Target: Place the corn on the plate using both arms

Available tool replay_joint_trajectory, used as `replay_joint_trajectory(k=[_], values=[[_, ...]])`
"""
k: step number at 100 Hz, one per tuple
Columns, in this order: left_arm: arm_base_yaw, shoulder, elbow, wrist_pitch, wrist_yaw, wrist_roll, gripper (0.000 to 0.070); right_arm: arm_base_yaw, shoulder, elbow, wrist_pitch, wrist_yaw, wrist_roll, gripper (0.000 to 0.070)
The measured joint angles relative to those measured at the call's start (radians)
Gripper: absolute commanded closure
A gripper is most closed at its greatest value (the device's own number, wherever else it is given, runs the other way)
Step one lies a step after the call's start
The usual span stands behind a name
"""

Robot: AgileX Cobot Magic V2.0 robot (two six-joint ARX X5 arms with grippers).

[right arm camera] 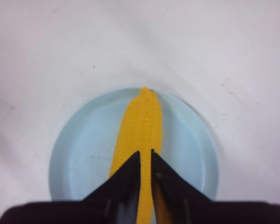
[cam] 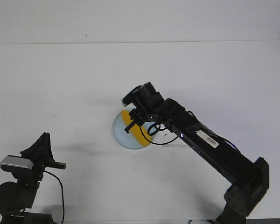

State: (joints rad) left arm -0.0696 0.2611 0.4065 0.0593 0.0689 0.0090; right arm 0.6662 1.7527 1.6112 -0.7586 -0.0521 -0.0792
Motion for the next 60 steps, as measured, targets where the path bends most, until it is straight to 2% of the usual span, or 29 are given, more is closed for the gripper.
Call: replay_joint_trajectory(k=[17, 45, 60], values=[[0.0, 0.0, 0.0, 0.0, 0.0, 0.0, 0.0699, -0.05, -0.137, -0.199, 0.121, -0.002, -0.01, 0.0662], [0.0, 0.0, 0.0, 0.0, 0.0, 0.0, 0.0699, -0.209, -0.409, -0.522, 0.244, 0.001, -0.009, 0.0662], [0.0, 0.0, 0.0, 0.0, 0.0, 0.0, 0.0699, -0.306, -0.555, -0.653, 0.322, 0.0, 0.022, 0.0662]])
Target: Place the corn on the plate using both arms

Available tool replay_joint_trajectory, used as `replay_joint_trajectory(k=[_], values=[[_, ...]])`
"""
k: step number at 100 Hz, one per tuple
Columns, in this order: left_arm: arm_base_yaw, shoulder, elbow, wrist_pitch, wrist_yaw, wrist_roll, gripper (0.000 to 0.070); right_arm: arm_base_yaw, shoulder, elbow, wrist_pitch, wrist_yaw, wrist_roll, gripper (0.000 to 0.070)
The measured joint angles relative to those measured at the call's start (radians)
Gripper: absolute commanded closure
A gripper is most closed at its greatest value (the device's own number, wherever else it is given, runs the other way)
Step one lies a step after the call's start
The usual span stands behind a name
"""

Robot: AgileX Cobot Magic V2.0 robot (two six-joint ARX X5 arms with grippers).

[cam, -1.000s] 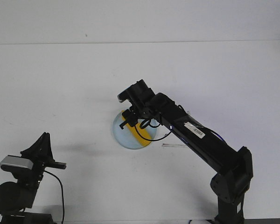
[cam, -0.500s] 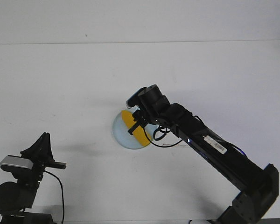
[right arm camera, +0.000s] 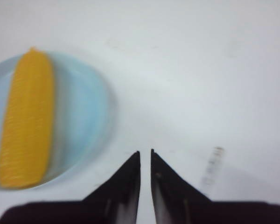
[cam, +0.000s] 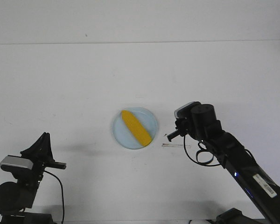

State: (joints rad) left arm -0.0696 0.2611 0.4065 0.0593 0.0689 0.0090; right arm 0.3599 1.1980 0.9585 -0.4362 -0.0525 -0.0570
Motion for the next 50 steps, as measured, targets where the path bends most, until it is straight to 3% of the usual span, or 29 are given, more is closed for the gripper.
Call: replay_joint_trajectory(k=[50], values=[[0.0, 0.0, 0.0, 0.0, 0.0, 0.0, 0.0699, -0.271, -0.465, -0.42, 0.282, 0.001, 0.04, 0.0662]])
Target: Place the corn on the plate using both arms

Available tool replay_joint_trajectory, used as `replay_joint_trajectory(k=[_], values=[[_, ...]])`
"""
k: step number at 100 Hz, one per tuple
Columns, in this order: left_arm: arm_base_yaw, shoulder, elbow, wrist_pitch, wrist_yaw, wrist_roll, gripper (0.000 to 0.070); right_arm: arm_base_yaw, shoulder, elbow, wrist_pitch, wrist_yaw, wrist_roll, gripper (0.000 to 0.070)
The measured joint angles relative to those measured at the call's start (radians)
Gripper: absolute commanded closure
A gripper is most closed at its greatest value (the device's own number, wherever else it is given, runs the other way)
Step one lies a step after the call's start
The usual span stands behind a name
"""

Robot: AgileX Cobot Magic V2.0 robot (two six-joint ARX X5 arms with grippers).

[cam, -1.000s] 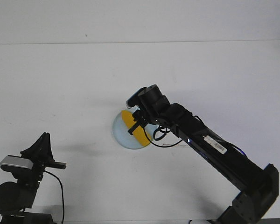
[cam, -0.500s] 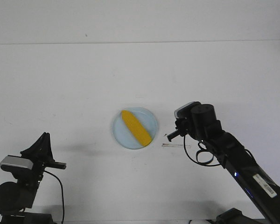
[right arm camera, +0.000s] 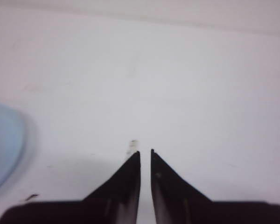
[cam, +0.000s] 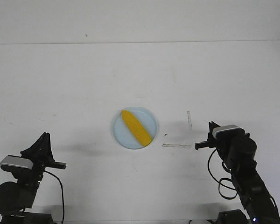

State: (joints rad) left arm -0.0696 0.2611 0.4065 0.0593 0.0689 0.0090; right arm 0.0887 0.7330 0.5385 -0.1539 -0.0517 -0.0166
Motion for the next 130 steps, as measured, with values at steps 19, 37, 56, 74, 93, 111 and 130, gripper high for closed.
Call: replay_joint_trajectory(k=[19, 37, 56, 74, 93, 111, 130], values=[[0.0, 0.0, 0.0, 0.0, 0.0, 0.0, 0.0699, -0.076, -0.171, -0.086, 0.01, 0.0, 0.006, 0.0662], [0.0, 0.0, 0.0, 0.0, 0.0, 0.0, 0.0699, -0.097, -0.306, -0.094, -0.015, 0.0, 0.006, 0.0662], [0.0, 0.0, 0.0, 0.0, 0.0, 0.0, 0.0699, -0.097, -0.415, -0.094, -0.013, 0.0, 0.006, 0.0662], [0.0, 0.0, 0.0, 0.0, 0.0, 0.0, 0.0699, -0.097, -0.48, -0.094, -0.013, 0.0, 0.006, 0.0662], [0.0, 0.0, 0.0, 0.0, 0.0, 0.0, 0.0699, -0.097, -0.507, -0.094, -0.014, 0.0, 0.006, 0.0662], [0.0, 0.0, 0.0, 0.0, 0.0, 0.0, 0.0699, -0.097, -0.507, -0.094, -0.014, 0.0, 0.006, 0.0661], [0.0, 0.0, 0.0, 0.0, -0.007, 0.0, 0.0699, -0.097, -0.507, -0.094, -0.014, 0.0, 0.006, 0.0662]])
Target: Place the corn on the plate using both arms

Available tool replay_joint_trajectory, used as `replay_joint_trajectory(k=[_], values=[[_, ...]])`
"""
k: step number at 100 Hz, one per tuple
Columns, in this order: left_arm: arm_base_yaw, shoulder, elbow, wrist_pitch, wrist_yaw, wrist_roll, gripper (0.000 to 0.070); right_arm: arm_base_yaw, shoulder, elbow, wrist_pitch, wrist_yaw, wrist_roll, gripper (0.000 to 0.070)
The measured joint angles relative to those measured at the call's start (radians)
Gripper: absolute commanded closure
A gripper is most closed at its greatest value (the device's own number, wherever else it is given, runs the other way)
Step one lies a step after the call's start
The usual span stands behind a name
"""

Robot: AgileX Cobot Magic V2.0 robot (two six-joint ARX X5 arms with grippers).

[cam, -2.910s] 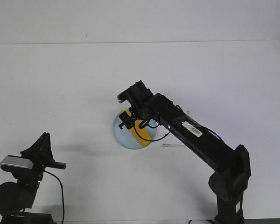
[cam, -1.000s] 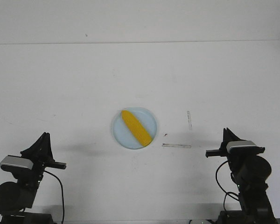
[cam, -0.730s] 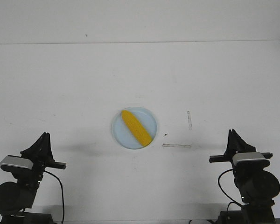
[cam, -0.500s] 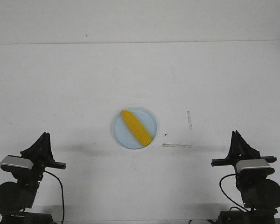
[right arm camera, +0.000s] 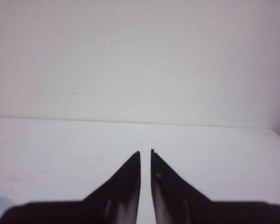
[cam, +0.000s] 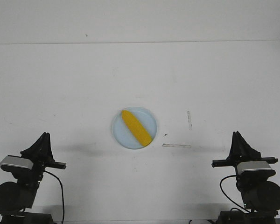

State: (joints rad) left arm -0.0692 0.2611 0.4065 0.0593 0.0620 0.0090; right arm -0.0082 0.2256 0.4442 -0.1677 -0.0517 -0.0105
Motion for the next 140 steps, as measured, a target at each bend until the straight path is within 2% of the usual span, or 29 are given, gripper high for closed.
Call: replay_joint_trajectory(k=[20, 38, 63, 91, 99, 140], values=[[0.012, -0.018, -0.01, -0.011, -0.023, 0.0, 0.0699, 0.0, 0.0, 0.0, 0.0, 0.0, 0.0, 0.0662], [0.035, -0.033, -0.091, -0.005, -0.031, 0.0, 0.0699, 0.0, 0.0, 0.0, 0.0, 0.0, 0.0, 0.0662], [0.066, -0.101, -0.228, 0.092, -0.037, 0.0, 0.0699, 0.0, 0.0, 0.0, 0.0, 0.0, 0.0, 0.0661], [0.1, -0.248, -0.338, 0.1, -0.038, 0.0, 0.0699, 0.0, -0.001, 0.0, 0.0, 0.0, 0.0, 0.0661], [0.102, -0.254, -0.371, 0.137, -0.04, 0.0, 0.0699, 0.0, -0.002, 0.0, 0.0, 0.0, 0.0, 0.0662], [0.103, -0.256, -0.372, 0.004, -0.041, -0.001, 0.0699, 0.001, -0.002, 0.0, 0.0, 0.0, 0.0, 0.0662]])
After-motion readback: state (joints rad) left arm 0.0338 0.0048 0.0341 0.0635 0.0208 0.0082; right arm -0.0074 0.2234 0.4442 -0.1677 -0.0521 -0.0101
